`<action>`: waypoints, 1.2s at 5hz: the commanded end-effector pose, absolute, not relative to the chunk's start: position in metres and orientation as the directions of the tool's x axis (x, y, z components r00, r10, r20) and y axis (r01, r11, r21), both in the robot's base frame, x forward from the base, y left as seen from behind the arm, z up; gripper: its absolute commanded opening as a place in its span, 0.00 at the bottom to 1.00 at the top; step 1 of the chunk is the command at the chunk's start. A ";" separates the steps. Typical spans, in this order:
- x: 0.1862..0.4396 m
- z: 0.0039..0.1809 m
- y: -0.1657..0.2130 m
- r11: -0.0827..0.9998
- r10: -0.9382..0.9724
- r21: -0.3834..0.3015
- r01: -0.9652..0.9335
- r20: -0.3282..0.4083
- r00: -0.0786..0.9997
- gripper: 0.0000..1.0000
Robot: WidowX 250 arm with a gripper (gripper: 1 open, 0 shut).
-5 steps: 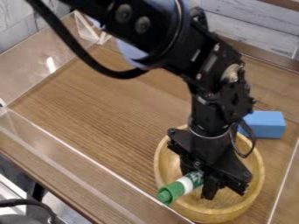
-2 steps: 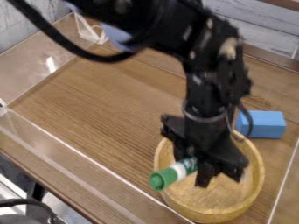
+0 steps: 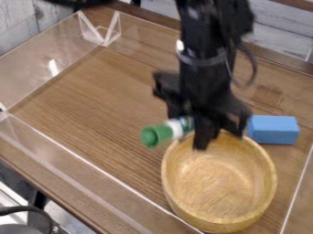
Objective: Remove the green marker from inside the brown bowl and put it on the table
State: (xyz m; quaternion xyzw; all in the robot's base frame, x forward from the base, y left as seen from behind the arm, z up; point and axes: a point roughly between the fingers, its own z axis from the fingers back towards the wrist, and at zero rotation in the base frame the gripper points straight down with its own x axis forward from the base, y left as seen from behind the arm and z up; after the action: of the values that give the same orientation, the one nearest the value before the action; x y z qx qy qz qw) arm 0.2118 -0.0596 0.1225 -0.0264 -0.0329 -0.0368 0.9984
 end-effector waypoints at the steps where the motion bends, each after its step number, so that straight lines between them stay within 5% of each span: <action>1: 0.217 0.149 -0.050 0.998 -0.016 -0.053 0.024 0.137 0.990 0.00; 6: 0.209 0.148 -0.042 0.999 0.034 -0.037 -0.028 0.173 0.984 0.00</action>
State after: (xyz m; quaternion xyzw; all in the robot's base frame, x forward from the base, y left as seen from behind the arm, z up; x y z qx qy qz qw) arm 0.2058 -0.0427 0.1395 -0.0144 -0.0675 0.0151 0.9975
